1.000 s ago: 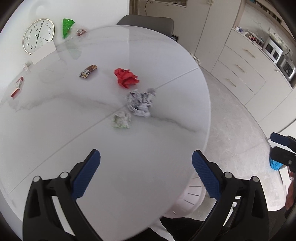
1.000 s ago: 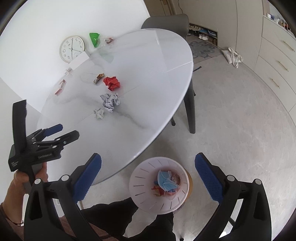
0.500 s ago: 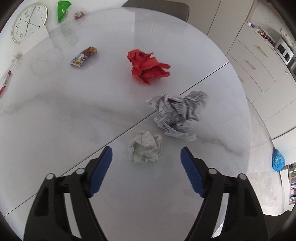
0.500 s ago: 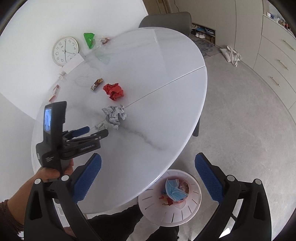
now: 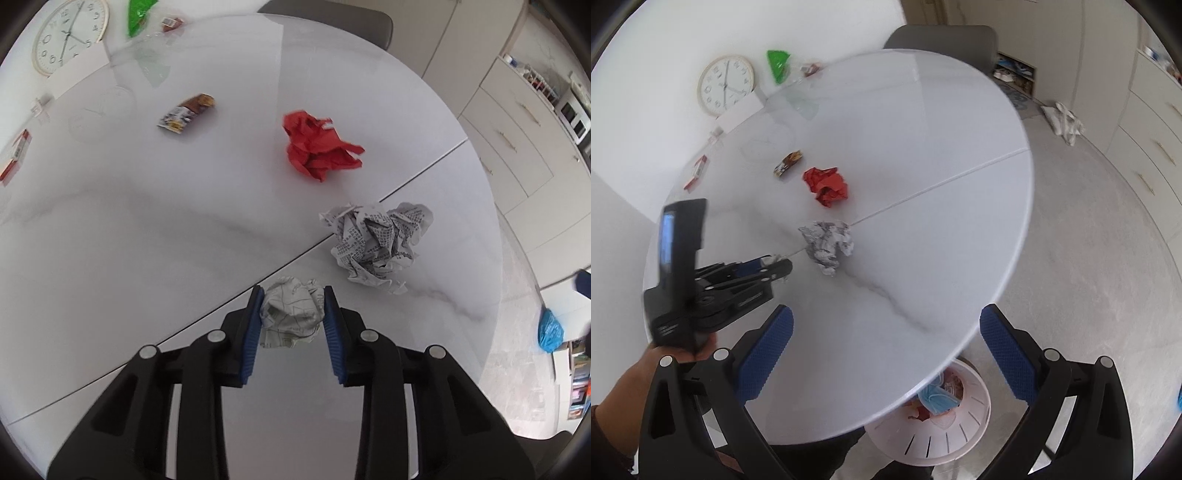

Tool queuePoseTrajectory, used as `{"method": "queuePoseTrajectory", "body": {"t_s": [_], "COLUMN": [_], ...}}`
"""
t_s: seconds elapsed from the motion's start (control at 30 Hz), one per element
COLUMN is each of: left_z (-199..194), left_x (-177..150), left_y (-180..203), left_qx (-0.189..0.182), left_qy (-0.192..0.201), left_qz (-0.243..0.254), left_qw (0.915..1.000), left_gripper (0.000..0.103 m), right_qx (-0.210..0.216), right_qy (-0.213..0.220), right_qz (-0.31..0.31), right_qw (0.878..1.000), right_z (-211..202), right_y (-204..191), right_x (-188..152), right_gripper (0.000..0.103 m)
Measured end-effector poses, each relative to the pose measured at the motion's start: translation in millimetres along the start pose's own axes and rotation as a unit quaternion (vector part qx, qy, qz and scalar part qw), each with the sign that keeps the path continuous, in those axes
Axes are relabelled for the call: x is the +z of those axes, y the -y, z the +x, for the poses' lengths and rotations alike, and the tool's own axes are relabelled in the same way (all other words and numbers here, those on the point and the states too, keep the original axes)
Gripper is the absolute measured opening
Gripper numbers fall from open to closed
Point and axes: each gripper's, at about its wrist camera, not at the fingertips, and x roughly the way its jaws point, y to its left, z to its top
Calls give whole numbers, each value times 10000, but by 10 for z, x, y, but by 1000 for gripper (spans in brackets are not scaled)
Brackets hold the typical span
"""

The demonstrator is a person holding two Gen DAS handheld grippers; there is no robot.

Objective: Collect trash
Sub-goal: 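Grasp the small crumpled white paper with the left tool, then grasp the grey printed crumpled paper with the right tool while the left tool holds the white paper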

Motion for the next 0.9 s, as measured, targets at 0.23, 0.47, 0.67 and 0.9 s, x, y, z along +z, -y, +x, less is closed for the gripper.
{"method": "queuePoseTrajectory", "body": {"t_s": [0.23, 0.47, 0.67, 0.9], "left_z": [-570, -801, -838, -935], "left_x": [-158, -328, -398, -367], "left_y": [-309, -576, -623, -376], "left_qx": [207, 329, 381, 220], "left_qy": [125, 77, 80, 164], "left_qz": [-417, -555, -447, -86], "left_qw": [9988, 9979, 9982, 9996], "left_gripper": [32, 32, 32, 32], "right_qx": [55, -207, -294, -280], "right_qy": [-195, -533, -736, -444], "right_qz": [-848, -1080, -902, -735], "right_qw": [9962, 9925, 9928, 9959], "right_z": [741, 1361, 1502, 1021], "right_y": [-552, -854, -875, -737], "right_x": [351, 478, 446, 304], "right_gripper": [100, 88, 51, 48]}}
